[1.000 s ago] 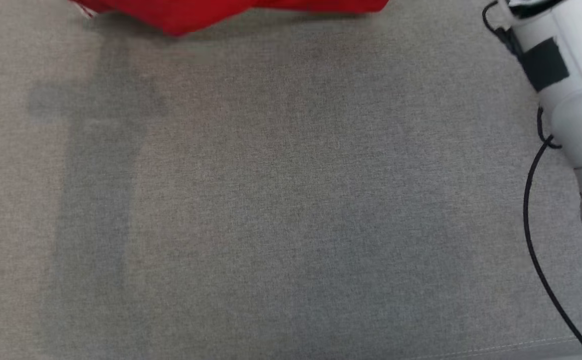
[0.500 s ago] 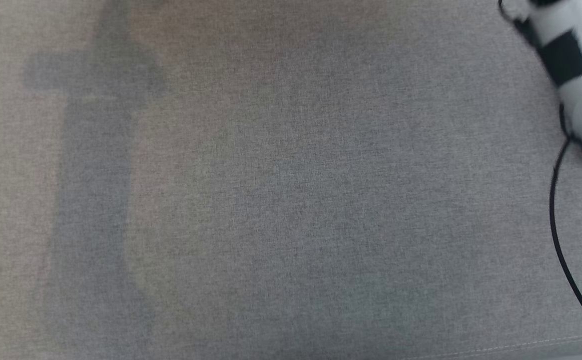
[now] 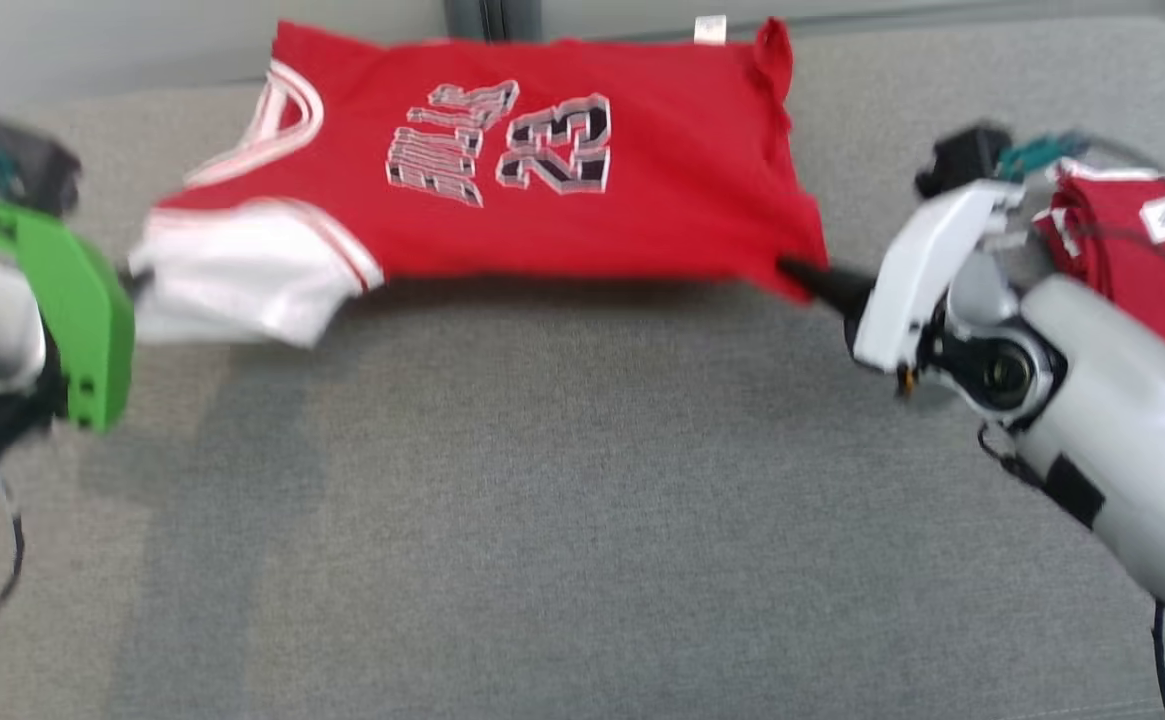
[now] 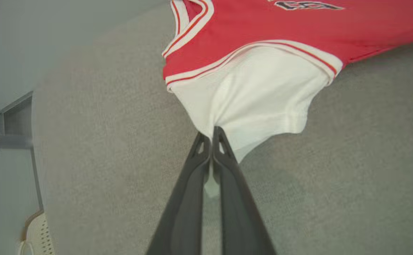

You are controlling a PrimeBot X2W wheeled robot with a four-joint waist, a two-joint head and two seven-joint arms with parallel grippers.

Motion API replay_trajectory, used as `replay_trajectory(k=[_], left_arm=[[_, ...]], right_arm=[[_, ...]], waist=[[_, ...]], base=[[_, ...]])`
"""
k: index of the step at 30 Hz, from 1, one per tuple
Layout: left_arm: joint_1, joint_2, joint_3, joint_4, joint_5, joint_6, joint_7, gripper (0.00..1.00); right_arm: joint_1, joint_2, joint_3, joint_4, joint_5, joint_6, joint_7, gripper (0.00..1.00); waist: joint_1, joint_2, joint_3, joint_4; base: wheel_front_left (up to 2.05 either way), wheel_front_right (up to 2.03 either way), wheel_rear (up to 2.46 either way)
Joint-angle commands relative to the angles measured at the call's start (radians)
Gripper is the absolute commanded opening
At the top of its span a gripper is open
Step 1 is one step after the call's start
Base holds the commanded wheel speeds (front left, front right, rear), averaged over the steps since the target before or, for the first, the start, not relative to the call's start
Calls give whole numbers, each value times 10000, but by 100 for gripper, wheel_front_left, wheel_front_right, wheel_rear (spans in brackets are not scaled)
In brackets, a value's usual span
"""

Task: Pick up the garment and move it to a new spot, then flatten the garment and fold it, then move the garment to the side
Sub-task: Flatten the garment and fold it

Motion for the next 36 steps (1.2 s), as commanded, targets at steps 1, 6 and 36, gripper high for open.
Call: replay_trajectory(k=[1, 6, 36], left_arm=[[598, 298, -88, -378, -337, 48, 377, 0], [2436, 1367, -316, -2081, -1645, 661, 2058, 0], [4369, 3611, 409, -6949, -5372, 3323, 4770, 0]], right_arm=[[465, -200, 234, -110, 175, 0, 329, 0], [1486, -842, 948, -510, 632, 0, 1628, 0], [1698, -2452, 1496, -1954, 1594, -3, 4967, 0]], waist=[[0, -1, -1280, -38], [0, -1, -1945, -91], [0, -1, -1233, -607]], base=[[0, 0, 0], [0, 0, 0], [0, 0, 0]])
